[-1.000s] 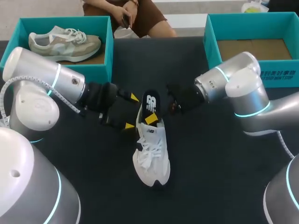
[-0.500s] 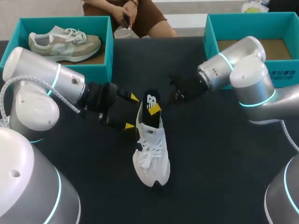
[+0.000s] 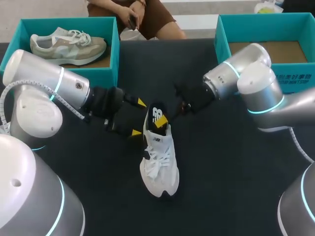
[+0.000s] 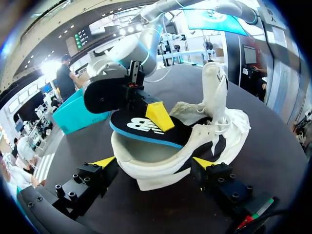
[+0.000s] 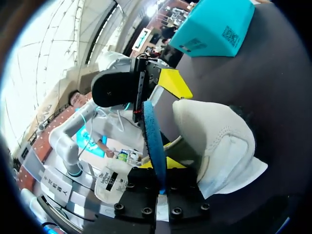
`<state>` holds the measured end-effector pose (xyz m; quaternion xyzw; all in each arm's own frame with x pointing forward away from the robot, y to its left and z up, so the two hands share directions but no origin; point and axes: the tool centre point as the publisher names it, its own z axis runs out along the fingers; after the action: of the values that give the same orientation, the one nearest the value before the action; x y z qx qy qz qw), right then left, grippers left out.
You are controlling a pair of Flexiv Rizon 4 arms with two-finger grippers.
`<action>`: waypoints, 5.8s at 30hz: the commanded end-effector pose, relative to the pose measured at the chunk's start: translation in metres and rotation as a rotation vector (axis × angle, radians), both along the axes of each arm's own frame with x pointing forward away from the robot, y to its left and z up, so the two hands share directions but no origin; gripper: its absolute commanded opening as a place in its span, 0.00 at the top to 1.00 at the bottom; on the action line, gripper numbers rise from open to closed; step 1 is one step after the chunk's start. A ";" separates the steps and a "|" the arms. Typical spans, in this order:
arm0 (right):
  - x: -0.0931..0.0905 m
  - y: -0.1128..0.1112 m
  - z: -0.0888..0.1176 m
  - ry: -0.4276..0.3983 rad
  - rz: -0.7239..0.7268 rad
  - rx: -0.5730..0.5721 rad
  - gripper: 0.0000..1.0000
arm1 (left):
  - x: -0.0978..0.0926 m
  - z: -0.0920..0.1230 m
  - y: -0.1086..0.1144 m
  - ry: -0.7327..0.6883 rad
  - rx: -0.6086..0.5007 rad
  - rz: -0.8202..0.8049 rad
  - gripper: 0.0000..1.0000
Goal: Take the shoe out of the shoebox, open the shoe tongue, remove and reinsert the insole, then place the shoe into the shoebox
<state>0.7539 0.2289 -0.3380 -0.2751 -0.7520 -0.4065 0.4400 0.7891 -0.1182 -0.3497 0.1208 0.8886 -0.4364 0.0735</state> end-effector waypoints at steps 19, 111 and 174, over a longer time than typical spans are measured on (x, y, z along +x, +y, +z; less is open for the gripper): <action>0.009 -0.004 0.012 -0.050 -0.002 -0.024 0.69 | 0.000 0.000 -0.001 0.000 0.003 0.001 0.00; 0.015 -0.035 0.096 -0.267 -0.306 -0.182 1.00 | 0.005 0.045 0.038 0.052 0.089 -0.116 0.00; 0.006 0.009 0.041 -0.229 -0.801 -0.968 1.00 | 0.033 0.103 0.145 -0.019 0.092 -0.068 0.00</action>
<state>0.7630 0.2359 -0.2860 -0.6404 -0.7440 -0.1860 0.0406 0.8228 0.0264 -0.2470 0.1578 0.9018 -0.3975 0.0620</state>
